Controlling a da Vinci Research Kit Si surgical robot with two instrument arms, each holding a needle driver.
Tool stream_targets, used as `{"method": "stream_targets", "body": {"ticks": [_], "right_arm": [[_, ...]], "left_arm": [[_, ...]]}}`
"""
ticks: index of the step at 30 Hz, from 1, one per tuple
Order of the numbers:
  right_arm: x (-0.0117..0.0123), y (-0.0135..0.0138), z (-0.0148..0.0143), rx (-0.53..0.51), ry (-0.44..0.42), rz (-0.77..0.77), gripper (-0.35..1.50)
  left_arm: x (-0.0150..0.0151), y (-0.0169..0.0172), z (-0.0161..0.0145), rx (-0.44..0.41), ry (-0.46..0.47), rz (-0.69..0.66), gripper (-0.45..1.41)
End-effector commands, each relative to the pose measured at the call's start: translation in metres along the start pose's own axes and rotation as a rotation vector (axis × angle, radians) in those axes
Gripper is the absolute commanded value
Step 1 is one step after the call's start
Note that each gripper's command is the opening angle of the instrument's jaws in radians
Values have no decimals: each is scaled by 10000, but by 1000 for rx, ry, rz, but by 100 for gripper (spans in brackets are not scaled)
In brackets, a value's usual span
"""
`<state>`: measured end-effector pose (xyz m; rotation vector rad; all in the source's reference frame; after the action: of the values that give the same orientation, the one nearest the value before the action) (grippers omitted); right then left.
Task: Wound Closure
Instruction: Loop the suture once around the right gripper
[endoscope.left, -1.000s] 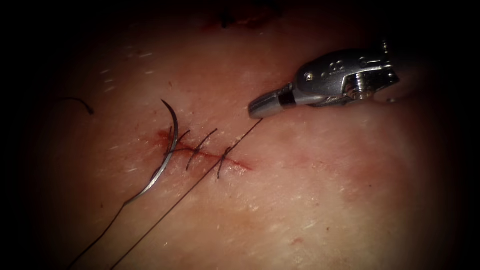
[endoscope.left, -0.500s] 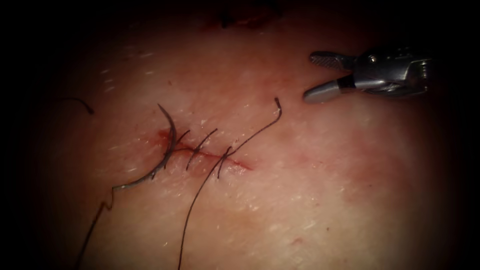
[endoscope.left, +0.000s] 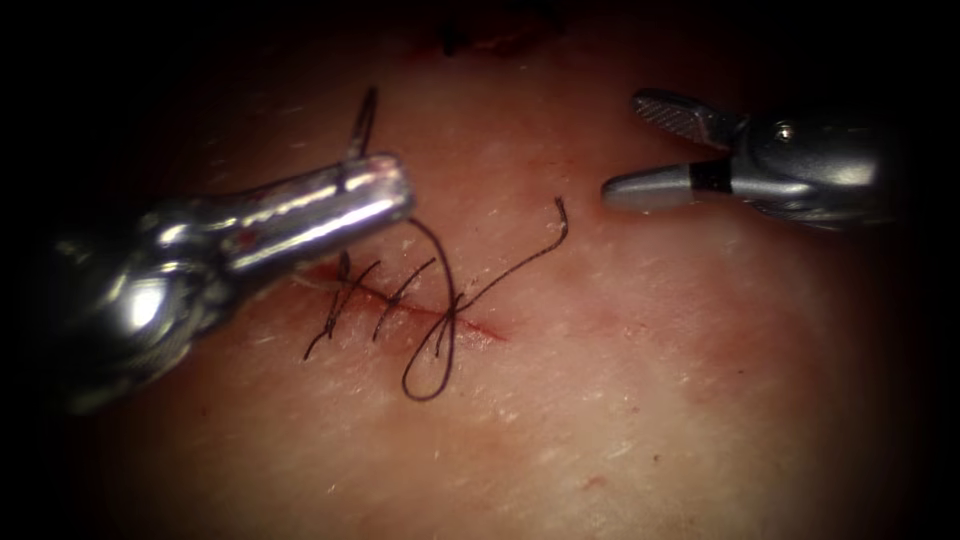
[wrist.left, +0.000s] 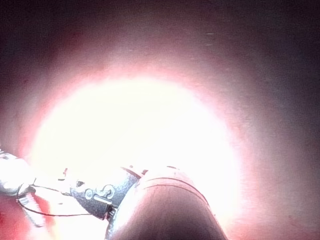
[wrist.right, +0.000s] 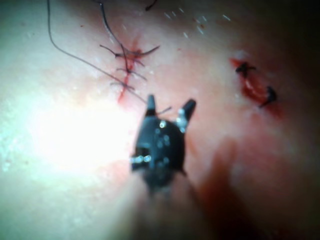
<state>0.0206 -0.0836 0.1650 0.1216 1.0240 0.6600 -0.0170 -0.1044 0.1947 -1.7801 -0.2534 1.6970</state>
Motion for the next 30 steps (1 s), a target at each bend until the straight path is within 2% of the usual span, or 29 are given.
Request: {"method": "stream_targets", "body": {"ticks": [1,2,5,10,12,16,22,30], "right_arm": [[-7,-38,19,45,9,11,119],[-9,-50,27,66,12,8,111],[-16,-72,48,62,17,-4,106],[-23,-95,73,52,27,31,101],[-20,-102,77,50,48,39,91],[-15,-107,70,62,82,46,64],[-24,-105,49,84,110,47,60],[-26,-111,45,90,123,81,60]], "left_arm": [[-9,12,10,-3,3,-12,-45],[-10,9,15,-3,4,-12,-45],[-14,1,25,-2,7,-11,-45],[-19,-16,31,-5,10,-12,-45],[-22,-20,30,-5,7,-10,-45],[-38,-31,33,-12,-29,-1,-45],[-69,-62,35,9,-78,22,-45],[-108,-90,41,22,-98,28,-45]]}}
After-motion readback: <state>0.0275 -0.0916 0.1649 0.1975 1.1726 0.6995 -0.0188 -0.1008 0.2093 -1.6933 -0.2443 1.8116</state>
